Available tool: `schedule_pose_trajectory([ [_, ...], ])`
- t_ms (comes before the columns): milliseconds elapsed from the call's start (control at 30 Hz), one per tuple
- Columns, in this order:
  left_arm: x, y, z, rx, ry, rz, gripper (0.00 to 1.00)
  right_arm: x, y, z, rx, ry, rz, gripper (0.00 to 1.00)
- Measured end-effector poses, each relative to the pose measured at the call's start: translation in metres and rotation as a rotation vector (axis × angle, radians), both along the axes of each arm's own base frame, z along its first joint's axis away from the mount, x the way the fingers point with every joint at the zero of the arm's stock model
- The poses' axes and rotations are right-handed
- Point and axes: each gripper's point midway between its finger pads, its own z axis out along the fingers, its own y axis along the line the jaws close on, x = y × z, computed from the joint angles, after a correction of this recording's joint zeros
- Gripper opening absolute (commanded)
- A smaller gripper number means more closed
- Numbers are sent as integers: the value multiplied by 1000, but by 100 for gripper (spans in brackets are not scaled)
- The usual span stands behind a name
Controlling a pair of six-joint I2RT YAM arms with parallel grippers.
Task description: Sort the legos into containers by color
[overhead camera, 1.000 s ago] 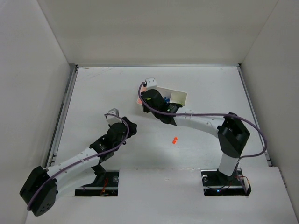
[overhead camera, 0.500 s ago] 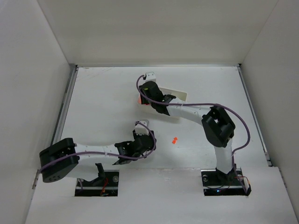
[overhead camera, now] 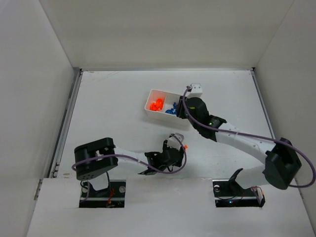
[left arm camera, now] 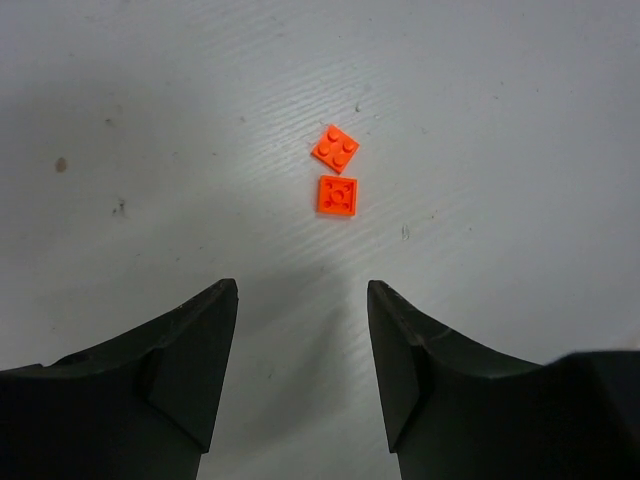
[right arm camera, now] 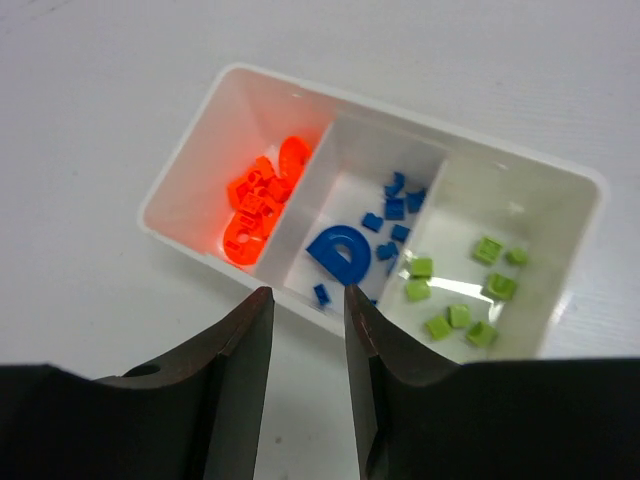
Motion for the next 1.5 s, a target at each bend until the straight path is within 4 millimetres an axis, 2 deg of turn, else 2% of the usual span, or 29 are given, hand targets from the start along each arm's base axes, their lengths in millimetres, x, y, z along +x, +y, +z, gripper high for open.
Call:
schedule_pose_trajectory([
  [100,3,-11,-6,20,-6,-30,48,-15,-31,-4,34,-1,-47,40],
  [200,5,-23,-5,25,-14,-59,44,-31,-54,-26,39,32,-81,40],
  [300,9,-26,-7,38,-19,-67,40,-43,-68,-44,35,62,-97,40],
  [400,15,-28,-8,46,-25,-65,37,-49,-77,-50,48,70,-114,40],
  [567,25,-32,-8,56,-36,-55,33,-51,-85,-46,79,59,-137,40],
  [833,27,-41,-9,73,-54,-69,26,-56,-90,-56,88,77,-144,40],
  [967,25,-40,-10,91,-68,-70,26,-56,-94,-48,118,63,-155,43],
  [1133,25,-39,-11,142,-109,-62,19,-58,-102,-43,160,50,-180,43],
  [1267,27,-39,-11,166,-131,-54,13,-63,-105,-49,174,62,-186,43],
  [1433,29,-37,-11,169,-134,-47,12,-69,-108,-63,176,93,-193,42],
  [1500,33,-30,-9,176,-130,-37,12,-75,-108,-73,172,117,-193,40],
])
